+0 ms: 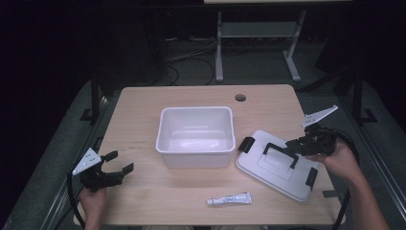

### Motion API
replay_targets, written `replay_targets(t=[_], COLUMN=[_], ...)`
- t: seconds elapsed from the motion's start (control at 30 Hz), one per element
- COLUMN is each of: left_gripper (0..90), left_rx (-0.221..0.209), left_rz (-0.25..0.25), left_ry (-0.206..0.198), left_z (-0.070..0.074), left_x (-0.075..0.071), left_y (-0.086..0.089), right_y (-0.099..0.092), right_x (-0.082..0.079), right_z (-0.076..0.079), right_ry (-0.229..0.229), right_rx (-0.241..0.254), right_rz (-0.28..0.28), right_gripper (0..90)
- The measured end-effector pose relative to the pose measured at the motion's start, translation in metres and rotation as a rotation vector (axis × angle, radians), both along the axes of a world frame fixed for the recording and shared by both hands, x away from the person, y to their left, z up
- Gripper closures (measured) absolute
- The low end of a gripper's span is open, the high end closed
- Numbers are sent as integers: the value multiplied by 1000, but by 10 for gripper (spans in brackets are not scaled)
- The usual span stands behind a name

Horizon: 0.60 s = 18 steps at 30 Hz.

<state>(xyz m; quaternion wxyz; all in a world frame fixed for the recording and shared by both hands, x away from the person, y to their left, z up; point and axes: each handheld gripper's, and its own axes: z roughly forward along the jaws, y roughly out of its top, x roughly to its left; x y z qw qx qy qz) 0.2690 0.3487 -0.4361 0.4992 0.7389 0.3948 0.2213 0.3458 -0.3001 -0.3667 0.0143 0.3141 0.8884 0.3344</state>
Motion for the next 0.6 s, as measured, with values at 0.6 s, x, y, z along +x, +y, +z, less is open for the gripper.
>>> replay_targets(t=[0.6], left_gripper=[141], left_rx=[5], left_rz=[-3], left_ry=[-5], left_z=[1], left_x=[-1], left_y=[1], right_y=[35], right_x=[-32], right_z=[-2], right_ry=[-7], right_rx=[18], right_rz=[97], right_gripper=[598])
